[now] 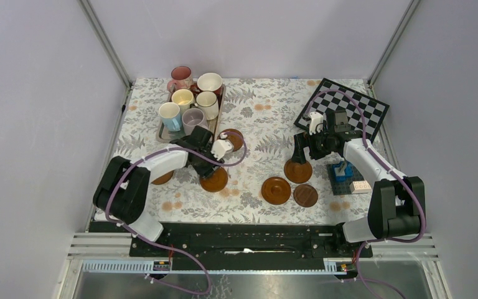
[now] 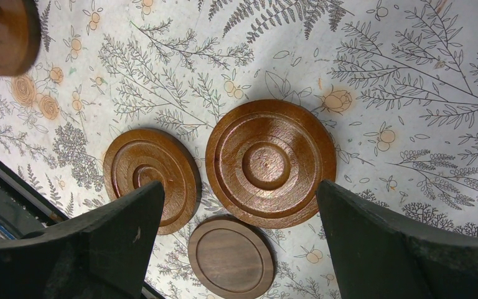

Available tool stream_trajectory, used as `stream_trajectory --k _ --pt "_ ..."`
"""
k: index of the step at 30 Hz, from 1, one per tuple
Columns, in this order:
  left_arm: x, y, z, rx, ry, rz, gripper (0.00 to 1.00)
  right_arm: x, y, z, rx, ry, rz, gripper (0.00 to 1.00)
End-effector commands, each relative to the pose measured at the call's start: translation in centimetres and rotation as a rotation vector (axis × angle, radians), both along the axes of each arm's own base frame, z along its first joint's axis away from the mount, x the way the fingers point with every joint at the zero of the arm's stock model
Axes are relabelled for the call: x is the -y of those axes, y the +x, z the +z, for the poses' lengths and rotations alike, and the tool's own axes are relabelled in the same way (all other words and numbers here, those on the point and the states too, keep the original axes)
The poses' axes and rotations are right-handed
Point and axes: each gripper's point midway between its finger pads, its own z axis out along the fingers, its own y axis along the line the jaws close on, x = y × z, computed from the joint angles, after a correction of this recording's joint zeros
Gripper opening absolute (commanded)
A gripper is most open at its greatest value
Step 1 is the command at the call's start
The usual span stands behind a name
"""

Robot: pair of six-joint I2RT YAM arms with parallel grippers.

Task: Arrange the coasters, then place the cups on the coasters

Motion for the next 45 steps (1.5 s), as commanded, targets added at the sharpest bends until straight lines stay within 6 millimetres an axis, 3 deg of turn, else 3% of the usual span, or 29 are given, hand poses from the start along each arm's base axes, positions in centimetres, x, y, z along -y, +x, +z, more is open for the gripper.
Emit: stream_trajectory --k 1,9,22,31,35,39,45 --pt "-5.7 0.3 -1.3 0.003 0.13 0.053 0.45 -0.1 0.3 0.7 0.046 0.001 0.014 1.0" --pt "-10.0 1.2 -1.3 0.005 0.154 0.137 0.45 -0.2 0.2 0.7 0.043 0.003 0.016 0.99" --pt "-12.2 0.9 -1.1 0.016 0.184 0.163 0.45 -0.3 0.2 0.7 0.043 0.008 0.019 1.0" --pt "-12.0 1.4 -0.9 0.02 0.173 0.171 0.46 -0.3 0.1 0.7 0.04 0.009 0.019 1.0" --pt "-11.9 1.4 -0.6 0.021 0.165 0.176 0.53 -0.3 0.1 0.7 0.039 0.009 0.019 1.0" --pt "-10.8 1.9 1.5 0.038 0.104 0.191 0.63 -0.3 0.1 0.6 0.037 0.012 0.02 1.0" --pt "-8.1 3.5 6.1 0.112 0.001 0.176 0.64 -0.4 0.2 0.6 0.032 0.016 0.021 1.0"
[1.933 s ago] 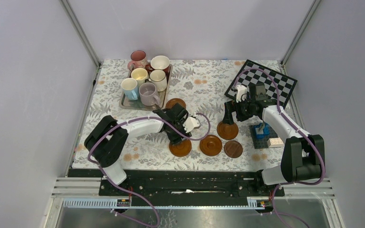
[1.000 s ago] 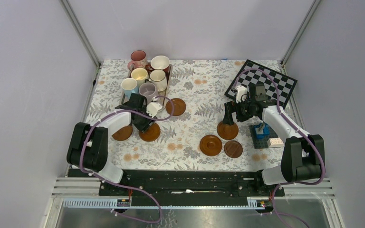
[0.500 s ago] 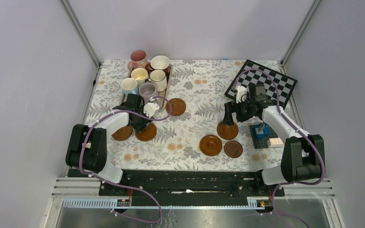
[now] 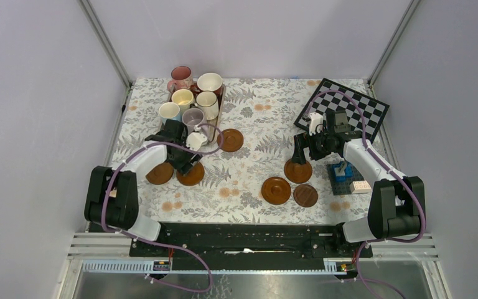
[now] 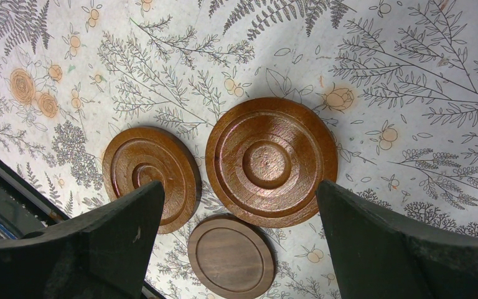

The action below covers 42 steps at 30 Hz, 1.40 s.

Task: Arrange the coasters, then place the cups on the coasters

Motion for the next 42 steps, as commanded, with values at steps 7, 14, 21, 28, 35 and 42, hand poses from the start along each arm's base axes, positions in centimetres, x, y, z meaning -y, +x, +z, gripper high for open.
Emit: stream_trajectory --k 7,14,21,28,35,42 --pt "9.0 3.6 7.6 0.128 -0.187 -0.108 0.64 -0.4 0.4 0.8 0.04 0.016 0.016 1.0" --pt "15.4 6.4 6.7 0.141 -0.213 -0.18 0.61 -0.2 0.3 0.9 0.048 0.007 0.015 1.0" --pt "18.8 8.6 4.9 0.109 -0.233 -0.196 0.61 -0.1 0.3 0.9 0.052 -0.001 0.013 1.0" --pt "20.6 9.9 3.3 0.087 -0.236 -0.212 0.63 -0.1 0.4 0.8 0.051 0.002 0.013 1.0" --pt "21.3 10.3 1.4 0.054 -0.231 -0.24 0.65 0.0 0.4 0.9 0.053 -0.004 0.01 1.0" --pt "21.4 8.3 0.2 -0.004 -0.215 -0.28 0.61 0.1 0.4 0.9 0.056 -0.008 0.008 1.0"
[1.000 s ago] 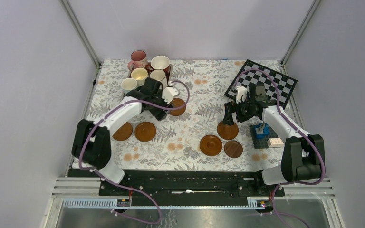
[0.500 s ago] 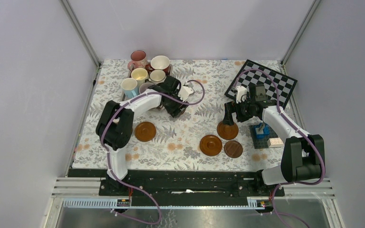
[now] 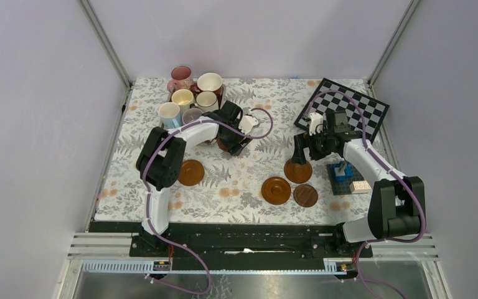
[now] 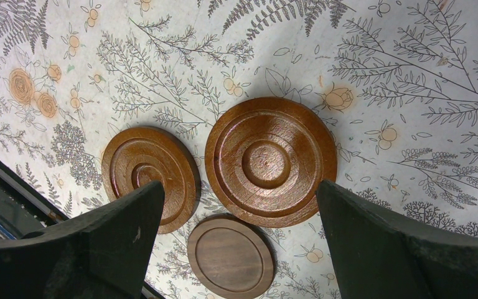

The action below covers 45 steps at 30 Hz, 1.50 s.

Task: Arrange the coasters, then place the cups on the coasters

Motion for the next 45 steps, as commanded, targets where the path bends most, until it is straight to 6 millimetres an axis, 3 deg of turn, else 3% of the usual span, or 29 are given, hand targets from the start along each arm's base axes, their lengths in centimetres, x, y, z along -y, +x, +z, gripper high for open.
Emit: stream_trajectory --k 1,7,16,25,30,35,42,45 --pt "1.2 -1.4 0.9 -0.007 -0.025 -0.073 0.6 0.1 0.4 1.0 0.056 -0.007 0.008 1.0" --pt "0.3 -5.6 0.5 -0.057 0.011 -0.141 0.5 0.0 0.4 1.1 0.058 -0.005 0.008 1.0" --pt "-1.1 -12.4 0.1 -0.119 0.061 -0.262 0.46 0.0 0.3 1.1 0.059 -0.003 0.009 1.0" --pt "-3.8 -16.2 -0.5 -0.159 0.101 -0.284 0.44 -0.1 0.3 1.2 0.063 0.0 0.012 1.0" --pt "-4.2 -16.6 -0.5 -0.152 0.109 -0.284 0.45 -0.2 0.3 1.3 0.063 0.006 0.015 1.0" --pt "-3.2 -15.4 0.8 -0.121 0.084 -0.262 0.48 -0.2 0.3 1.5 0.067 0.009 0.013 1.0" --pt "0.4 -13.1 5.4 -0.044 -0.024 -0.235 0.54 -0.1 0.5 2.0 0.079 0.008 0.004 1.0" --pt "2.1 -12.9 6.4 -0.022 -0.056 -0.242 0.56 0.1 0.7 2.0 0.084 0.005 -0.01 1.0"
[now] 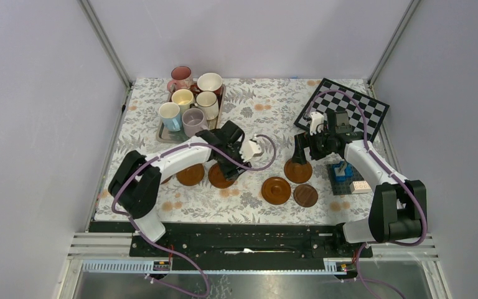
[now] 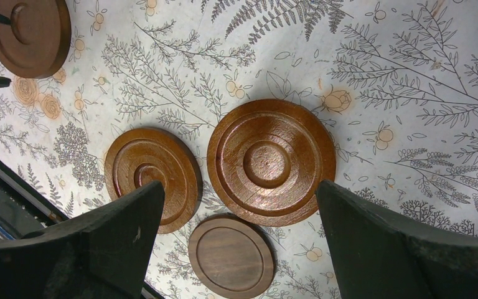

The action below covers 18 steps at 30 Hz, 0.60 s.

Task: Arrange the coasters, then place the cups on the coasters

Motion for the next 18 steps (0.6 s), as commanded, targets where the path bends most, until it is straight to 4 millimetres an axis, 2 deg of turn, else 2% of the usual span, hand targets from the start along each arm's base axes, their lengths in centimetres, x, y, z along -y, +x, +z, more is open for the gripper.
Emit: stream_trajectory --k 1,5,12,18 --pt "4.0 0.7 3.5 0.051 -0.122 -0.008 0.56 0.2 0.9 1.5 0.063 0.002 -0.015 1.0" --pt "7.1 0.7 3.3 0.095 -0.146 -0.025 0.59 0.8 1.3 1.7 0.068 -0.006 -0.046 0.99" --pt "13.1 -0.5 2.3 0.1 -0.194 -0.065 0.63 2.7 2.4 2.5 0.107 -0.048 -0.117 1.0" --pt "16.1 -1.8 0.1 0.106 -0.182 -0.097 0.64 4.2 2.7 2.9 0.123 -0.059 -0.171 1.0"
